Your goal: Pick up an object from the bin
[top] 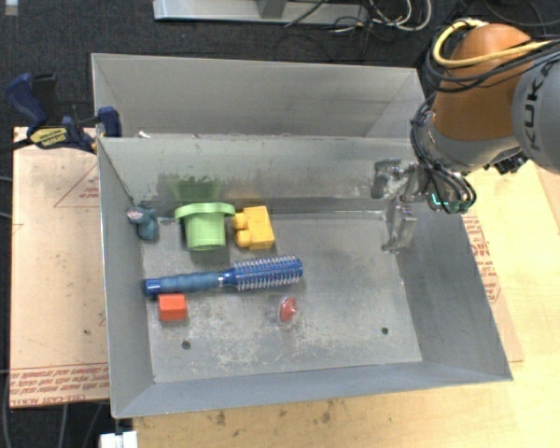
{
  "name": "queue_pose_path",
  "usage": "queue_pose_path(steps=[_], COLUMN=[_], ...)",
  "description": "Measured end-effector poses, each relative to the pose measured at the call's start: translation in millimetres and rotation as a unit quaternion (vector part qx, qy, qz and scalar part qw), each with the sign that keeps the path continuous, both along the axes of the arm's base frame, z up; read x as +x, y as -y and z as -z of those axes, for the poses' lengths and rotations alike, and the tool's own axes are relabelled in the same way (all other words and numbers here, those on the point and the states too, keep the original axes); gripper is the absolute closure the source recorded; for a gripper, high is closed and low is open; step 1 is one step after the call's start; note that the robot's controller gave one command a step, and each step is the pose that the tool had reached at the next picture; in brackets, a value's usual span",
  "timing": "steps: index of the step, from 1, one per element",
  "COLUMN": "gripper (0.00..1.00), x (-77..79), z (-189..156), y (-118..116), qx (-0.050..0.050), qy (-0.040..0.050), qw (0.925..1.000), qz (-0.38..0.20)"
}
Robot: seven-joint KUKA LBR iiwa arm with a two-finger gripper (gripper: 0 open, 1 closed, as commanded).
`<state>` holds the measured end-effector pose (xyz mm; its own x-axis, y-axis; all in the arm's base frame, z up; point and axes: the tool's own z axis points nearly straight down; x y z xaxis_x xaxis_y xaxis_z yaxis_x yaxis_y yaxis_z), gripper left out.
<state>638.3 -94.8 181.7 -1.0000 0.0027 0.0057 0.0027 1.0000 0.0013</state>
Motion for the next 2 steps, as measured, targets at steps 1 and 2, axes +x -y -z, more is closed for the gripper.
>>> queue_pose_path(steps=[1, 2], gripper=[0.0, 0.0], x=[-56.0, -80.1], z=[32, 116], y=[-94, -104], qx=[0.002, 0.0], qy=[0.0003, -0.0006], qw=[0.9989, 0.9999], qz=[-0.047, 0.015])
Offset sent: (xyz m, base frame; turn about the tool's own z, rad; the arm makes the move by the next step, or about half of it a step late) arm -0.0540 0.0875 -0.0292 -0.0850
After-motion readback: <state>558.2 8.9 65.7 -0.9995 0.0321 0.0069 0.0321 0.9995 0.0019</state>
